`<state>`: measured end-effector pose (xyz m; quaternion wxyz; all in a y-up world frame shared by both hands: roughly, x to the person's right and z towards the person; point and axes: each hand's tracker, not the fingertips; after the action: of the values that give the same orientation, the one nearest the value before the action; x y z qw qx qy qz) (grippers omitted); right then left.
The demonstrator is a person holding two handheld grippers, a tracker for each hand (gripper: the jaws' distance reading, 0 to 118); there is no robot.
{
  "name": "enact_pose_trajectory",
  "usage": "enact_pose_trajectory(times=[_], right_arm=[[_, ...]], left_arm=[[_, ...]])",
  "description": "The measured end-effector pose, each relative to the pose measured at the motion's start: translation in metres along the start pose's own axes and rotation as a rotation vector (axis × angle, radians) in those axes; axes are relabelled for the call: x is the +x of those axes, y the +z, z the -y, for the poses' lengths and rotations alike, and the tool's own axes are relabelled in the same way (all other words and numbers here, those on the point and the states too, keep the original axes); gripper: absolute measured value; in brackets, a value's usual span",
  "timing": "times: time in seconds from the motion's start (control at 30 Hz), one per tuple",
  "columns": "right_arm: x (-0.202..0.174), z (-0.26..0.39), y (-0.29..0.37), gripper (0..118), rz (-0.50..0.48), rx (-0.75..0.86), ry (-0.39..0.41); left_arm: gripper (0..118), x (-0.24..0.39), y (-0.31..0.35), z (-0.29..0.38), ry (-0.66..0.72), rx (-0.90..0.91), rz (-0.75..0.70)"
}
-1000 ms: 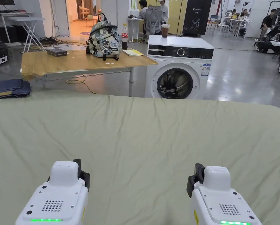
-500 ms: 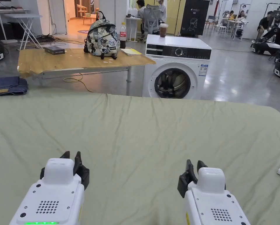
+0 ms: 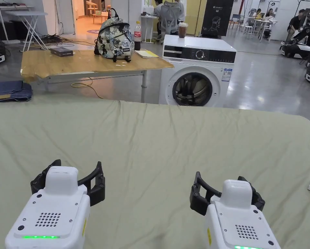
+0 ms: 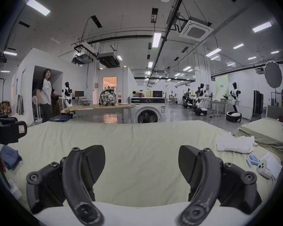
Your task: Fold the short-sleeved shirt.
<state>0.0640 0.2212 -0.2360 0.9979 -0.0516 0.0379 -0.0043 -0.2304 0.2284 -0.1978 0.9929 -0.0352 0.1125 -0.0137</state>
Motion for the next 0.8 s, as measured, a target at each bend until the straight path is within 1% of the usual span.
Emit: enact_pose_trajectory(times=[0.17, 0.33, 0.43, 0.5, 0.53, 0.57, 0.67, 0.73, 0.8], right_arm=[[0.006, -0.003, -0.005, 94, -0.012, -0.036, -0.027], [0.007, -0.006, -0.007, 94, -0.032, -0.031, -0.019], [0.001, -0.01, -0.009, 94, 0.02, -0.043, 0.015], [0.002, -0.012, -0.01, 94, -0.007, -0.044, -0.018], [0.005, -0.013, -0.01, 94, -0.032, -0.059, -0.057], [0.006, -0.015, -0.011, 94, -0.032, -0.068, -0.081], [0.005, -0.019, -0.015, 96, 0.005, -0.108, -0.096], [0.005, -0.02, -0.017, 96, -0.002, -0.123, -0.103], [0.002, -0.022, -0.02, 96, 0.023, -0.149, -0.102]], left_arm=[[83, -0.008, -0.005, 0.003, 0.046, -0.013, 0.021], [83, -0.012, -0.009, 0.002, 0.073, -0.026, 0.033], [83, -0.013, -0.008, 0.001, 0.065, 0.005, 0.047], [83, -0.013, -0.009, 0.0, 0.055, 0.019, 0.048], [83, -0.015, -0.009, -0.001, 0.054, 0.011, 0.05], [83, -0.015, -0.011, -0.002, 0.056, 0.001, 0.049], [83, -0.017, -0.013, -0.004, 0.059, -0.014, 0.046], [83, -0.019, -0.015, -0.004, 0.061, -0.025, 0.05], [83, -0.02, -0.018, -0.003, 0.054, -0.042, 0.049]])
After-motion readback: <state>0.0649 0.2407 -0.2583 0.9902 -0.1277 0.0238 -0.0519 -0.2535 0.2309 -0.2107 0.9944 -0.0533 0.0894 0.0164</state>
